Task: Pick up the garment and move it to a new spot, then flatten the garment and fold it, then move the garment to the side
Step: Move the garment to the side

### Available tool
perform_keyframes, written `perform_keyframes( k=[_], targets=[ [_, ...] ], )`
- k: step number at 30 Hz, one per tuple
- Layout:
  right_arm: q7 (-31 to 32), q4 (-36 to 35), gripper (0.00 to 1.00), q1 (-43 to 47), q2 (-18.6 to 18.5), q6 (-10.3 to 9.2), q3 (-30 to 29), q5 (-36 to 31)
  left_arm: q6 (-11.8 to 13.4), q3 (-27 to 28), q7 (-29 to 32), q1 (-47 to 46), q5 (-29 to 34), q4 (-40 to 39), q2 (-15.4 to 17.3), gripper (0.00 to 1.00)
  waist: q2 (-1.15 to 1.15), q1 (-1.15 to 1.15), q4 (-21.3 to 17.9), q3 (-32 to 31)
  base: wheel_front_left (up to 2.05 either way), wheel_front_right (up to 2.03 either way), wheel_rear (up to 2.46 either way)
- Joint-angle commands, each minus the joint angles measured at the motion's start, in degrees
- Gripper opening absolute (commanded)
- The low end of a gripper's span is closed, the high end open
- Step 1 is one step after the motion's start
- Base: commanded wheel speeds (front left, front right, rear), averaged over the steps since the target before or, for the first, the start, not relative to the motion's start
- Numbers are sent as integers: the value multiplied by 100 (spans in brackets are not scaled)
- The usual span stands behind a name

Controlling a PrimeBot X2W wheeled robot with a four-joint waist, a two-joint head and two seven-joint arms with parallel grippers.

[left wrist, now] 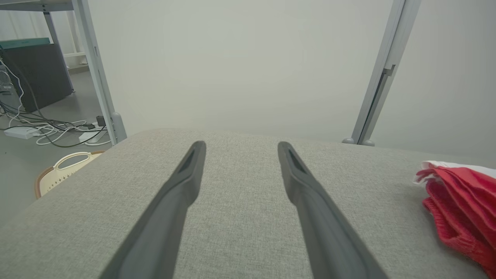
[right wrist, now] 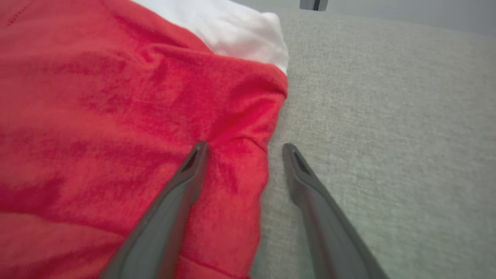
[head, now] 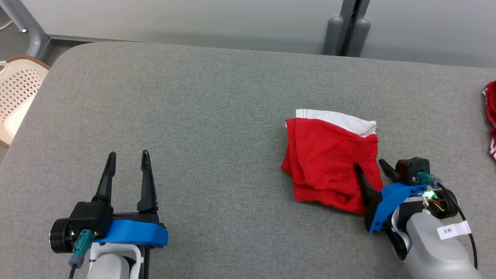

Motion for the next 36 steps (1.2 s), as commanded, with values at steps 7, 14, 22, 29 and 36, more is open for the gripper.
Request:
perform_keyframes(
  k=[7, 14, 22, 29, 36],
  targets=[
    [-99, 415, 0, -108, 175, 1, 485, 416, 53, -25, -25, -28, -84, -6, -8, 100, 0, -1, -65, 4, 0, 0, 0],
    [-327, 235, 0, -313, -40, -5, 751, 665, 39, -3, -25, 18, -98, -41, -9, 100, 0, -1, -434, 75, 0, 0, 0],
    [-377, -317, 0, -206, -514, -3, 903, 856, 47, 114, -24, -197, -16, -168, -3, 100, 0, -1, -1232, 363, 0, 0, 0],
    [-381, -898, 0, -64, -863, 0, 652, 849, -8, 261, -25, -490, 104, -300, 97, 100, 0, -1, -1855, 730, 0, 0, 0],
    [-382, -1293, 0, -17, -975, 0, 417, 759, -42, 314, -25, -728, 206, -374, 158, 100, 0, -1, -2090, 1043, 0, 0, 0]
  ],
)
